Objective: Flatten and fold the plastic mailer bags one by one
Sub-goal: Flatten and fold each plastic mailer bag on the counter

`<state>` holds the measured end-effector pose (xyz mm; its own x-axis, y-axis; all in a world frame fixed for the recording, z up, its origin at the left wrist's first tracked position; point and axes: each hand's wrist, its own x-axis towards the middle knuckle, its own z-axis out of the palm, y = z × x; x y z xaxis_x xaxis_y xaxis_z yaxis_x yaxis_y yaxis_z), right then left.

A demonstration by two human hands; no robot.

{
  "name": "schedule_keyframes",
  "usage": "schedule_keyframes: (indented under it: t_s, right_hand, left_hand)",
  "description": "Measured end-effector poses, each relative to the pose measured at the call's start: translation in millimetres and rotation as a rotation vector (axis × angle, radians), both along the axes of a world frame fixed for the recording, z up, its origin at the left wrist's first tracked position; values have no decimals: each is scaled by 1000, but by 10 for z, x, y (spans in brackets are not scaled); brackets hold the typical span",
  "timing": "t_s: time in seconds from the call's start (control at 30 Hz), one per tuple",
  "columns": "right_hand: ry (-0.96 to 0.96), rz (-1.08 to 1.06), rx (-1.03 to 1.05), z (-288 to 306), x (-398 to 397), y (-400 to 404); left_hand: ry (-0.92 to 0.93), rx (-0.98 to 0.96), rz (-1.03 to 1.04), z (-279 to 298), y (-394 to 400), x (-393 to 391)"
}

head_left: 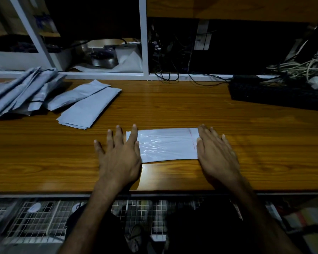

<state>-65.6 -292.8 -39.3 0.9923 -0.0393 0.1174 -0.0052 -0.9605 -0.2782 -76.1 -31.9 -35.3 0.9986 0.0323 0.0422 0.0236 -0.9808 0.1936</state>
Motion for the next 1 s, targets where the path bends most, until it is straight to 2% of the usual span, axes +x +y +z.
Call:
schedule_keyframes:
  t_s: [0.57,0.7,0.83,1.0]
  right_hand:
    - [9,93,-4,4,-71,-350]
    - [-8,69,83,37,-81,-394]
    - [-92,-9,206,167,-79,-295]
    - [-168,38,198,323,94,65]
  left_hand:
    - [14,23,28,-1,258,-78]
    - [-50,-48,50,33,306,-87]
    - [-148,-201,69,100,260,-69]
    - [-196,-280,-44,277,-141,60]
